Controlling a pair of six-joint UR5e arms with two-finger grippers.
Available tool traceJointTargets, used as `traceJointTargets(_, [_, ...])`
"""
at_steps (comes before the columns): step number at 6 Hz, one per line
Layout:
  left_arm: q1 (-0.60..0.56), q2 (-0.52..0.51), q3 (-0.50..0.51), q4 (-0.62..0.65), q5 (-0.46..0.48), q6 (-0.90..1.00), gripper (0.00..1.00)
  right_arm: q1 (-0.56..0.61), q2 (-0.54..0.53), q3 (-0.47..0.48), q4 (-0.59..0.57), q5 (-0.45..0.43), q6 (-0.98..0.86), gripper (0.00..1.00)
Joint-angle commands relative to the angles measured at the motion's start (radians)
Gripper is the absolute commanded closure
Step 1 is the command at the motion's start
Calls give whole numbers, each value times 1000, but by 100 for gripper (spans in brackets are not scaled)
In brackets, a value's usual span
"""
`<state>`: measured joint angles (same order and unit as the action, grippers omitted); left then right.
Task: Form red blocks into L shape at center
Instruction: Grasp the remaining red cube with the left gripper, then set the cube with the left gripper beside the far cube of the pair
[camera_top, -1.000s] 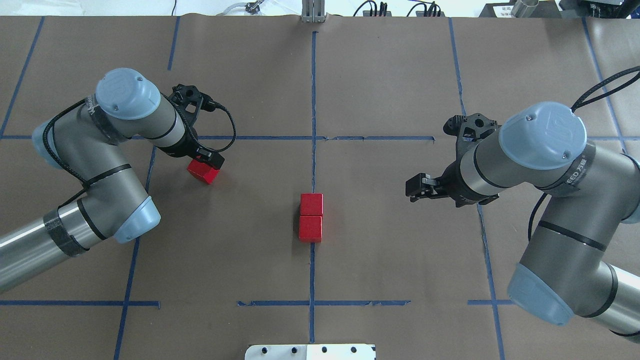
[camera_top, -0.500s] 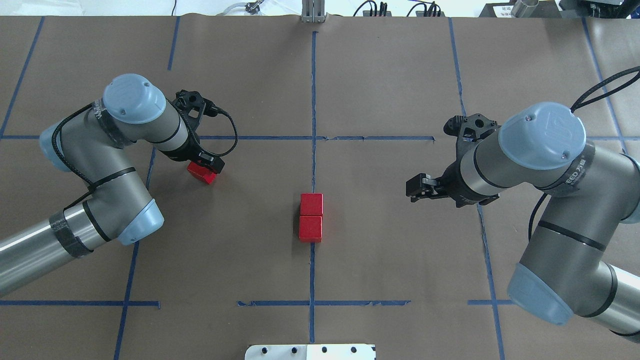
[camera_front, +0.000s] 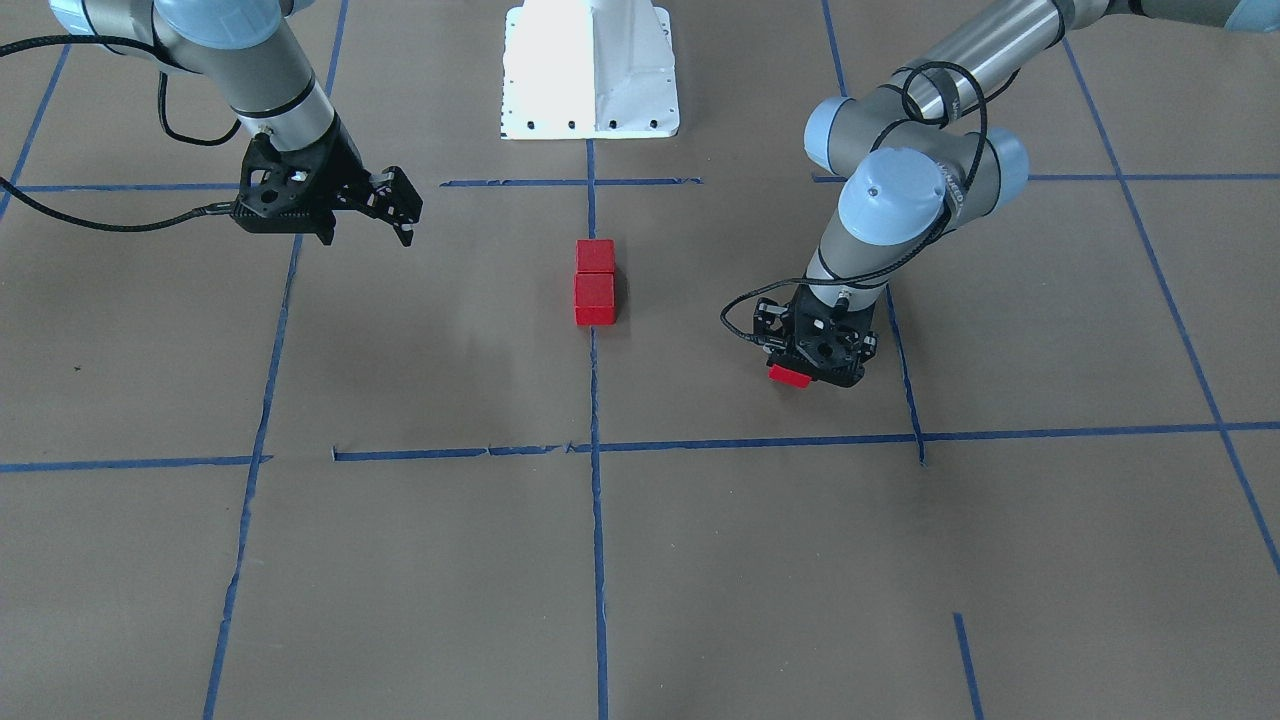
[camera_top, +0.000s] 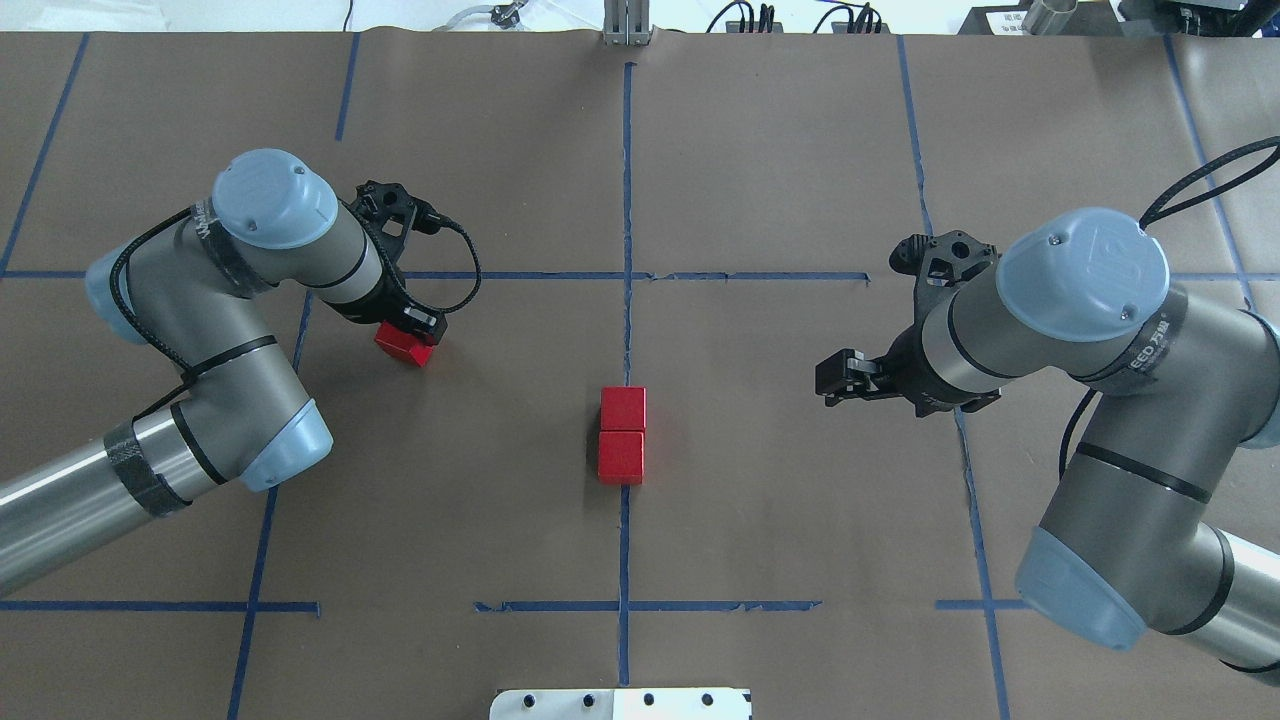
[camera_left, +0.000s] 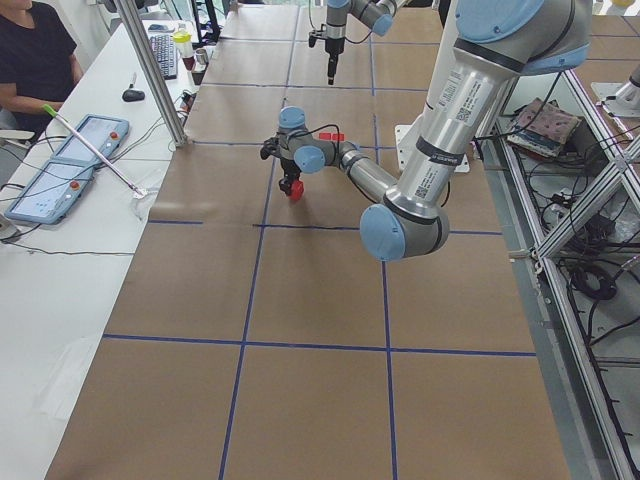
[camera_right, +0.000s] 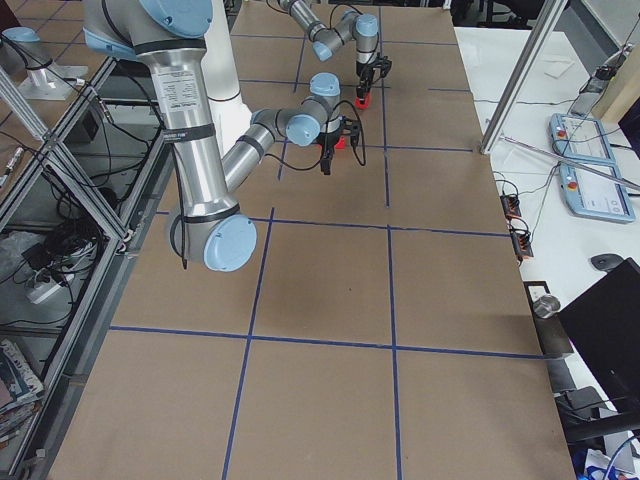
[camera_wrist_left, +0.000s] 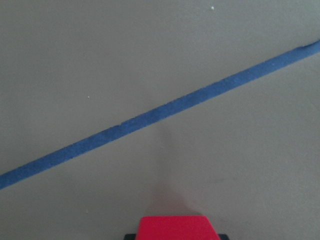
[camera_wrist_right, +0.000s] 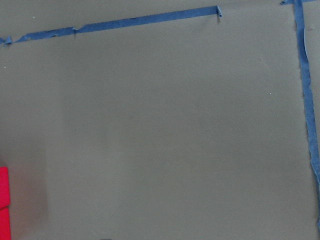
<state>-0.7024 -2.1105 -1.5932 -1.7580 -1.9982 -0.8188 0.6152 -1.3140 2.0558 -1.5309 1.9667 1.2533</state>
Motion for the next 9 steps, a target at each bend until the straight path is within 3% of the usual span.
traceJointTargets(1, [3,-69,-112,196,25,-280,100,0,-2,0,0,3,0,0])
traceJointTargets(3, [72,-101,-131,199,60,-849,100,1,-2,1,0,4,0,0])
traceJointTargets(5, [142,-103,-145,227,125,-1107,100,2,-4,4,0,6,0,0])
traceJointTargets(6, [200,-112,-133,248,190,-1390,100,2,-4,10,0,4,2,0])
traceJointTargets(9, [237,-170,-81,296,190,-1768,100,2,-4,12,0,4,3,0])
